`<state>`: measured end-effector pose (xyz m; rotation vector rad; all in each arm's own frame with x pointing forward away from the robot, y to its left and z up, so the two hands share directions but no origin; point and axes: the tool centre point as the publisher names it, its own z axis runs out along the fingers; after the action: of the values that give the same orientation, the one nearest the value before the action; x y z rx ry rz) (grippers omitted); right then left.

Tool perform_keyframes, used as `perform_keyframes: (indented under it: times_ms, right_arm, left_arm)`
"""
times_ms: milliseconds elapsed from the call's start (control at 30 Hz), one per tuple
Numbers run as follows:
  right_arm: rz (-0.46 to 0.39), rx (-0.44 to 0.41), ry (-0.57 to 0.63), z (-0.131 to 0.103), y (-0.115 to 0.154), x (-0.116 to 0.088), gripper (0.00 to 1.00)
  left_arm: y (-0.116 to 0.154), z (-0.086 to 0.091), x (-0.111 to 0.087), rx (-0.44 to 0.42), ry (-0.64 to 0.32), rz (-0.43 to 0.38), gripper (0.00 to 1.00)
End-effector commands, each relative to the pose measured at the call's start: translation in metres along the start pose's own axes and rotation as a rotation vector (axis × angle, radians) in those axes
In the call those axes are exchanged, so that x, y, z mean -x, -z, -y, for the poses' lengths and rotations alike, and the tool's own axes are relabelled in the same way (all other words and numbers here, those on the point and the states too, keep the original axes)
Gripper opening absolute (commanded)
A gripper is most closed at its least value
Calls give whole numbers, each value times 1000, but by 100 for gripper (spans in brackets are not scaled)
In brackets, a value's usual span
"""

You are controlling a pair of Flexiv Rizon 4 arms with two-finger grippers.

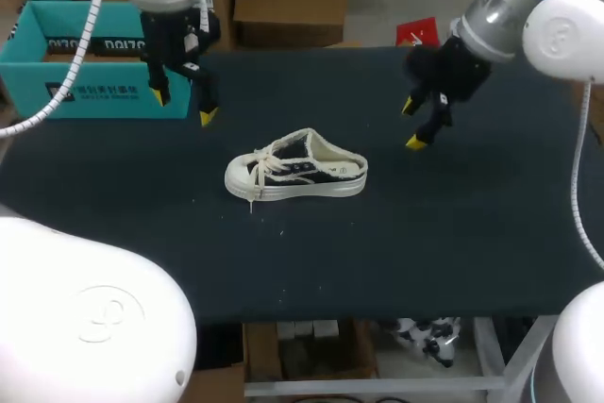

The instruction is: Open the shoe tongue, take the insole out of the shoe, put the insole back into the shoe, and pack the shoe into the shoebox

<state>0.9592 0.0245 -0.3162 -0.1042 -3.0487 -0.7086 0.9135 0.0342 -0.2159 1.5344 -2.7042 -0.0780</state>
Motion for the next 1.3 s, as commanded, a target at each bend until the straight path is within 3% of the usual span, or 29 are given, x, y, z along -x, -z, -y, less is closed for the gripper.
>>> perform_keyframes:
  times_ms: [33,400,600,967,1300]
  right_arm:
    - [-1,57,3,3,-27,4,100]
    - [-56,208,28,-5,-72,-2,100]
    - [-74,267,29,-12,-89,-7,100]
    - [-111,332,25,-29,-123,-9,100]
    - [-116,378,30,-32,-134,-6,100]
  left_arm:
    - [-4,7,-14,-12,86,13,100]
    - [-15,20,-41,-43,182,-69,100]
    - [-21,27,-58,-69,216,-72,100]
    - [-31,42,-72,-72,270,-104,100]
    - [-38,49,-80,-68,289,-106,100]
